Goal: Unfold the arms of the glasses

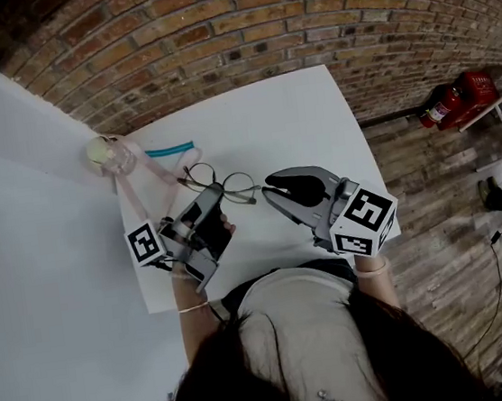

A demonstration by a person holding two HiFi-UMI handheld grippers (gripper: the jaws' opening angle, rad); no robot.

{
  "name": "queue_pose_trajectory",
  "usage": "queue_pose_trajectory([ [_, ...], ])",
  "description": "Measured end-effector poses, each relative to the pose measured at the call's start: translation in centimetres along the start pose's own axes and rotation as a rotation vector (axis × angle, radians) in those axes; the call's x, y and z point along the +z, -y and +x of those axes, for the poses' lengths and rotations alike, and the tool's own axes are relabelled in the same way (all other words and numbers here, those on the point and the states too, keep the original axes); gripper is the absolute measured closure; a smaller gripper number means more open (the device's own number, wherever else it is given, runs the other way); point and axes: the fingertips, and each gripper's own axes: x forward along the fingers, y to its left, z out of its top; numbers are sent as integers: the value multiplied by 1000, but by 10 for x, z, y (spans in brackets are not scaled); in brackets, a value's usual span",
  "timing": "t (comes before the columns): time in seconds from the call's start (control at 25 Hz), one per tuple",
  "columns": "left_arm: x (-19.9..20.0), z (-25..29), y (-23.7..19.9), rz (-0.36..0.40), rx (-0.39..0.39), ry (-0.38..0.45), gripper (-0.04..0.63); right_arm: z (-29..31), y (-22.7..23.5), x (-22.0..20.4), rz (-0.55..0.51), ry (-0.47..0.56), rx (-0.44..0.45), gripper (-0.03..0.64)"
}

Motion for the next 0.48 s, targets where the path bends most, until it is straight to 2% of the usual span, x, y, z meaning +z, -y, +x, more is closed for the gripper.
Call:
queue_pose_trajectory([
  [0.48, -4, 3, 2, -7, -18, -26, 569, 4, -8, -5, 21, -18, 56, 558],
])
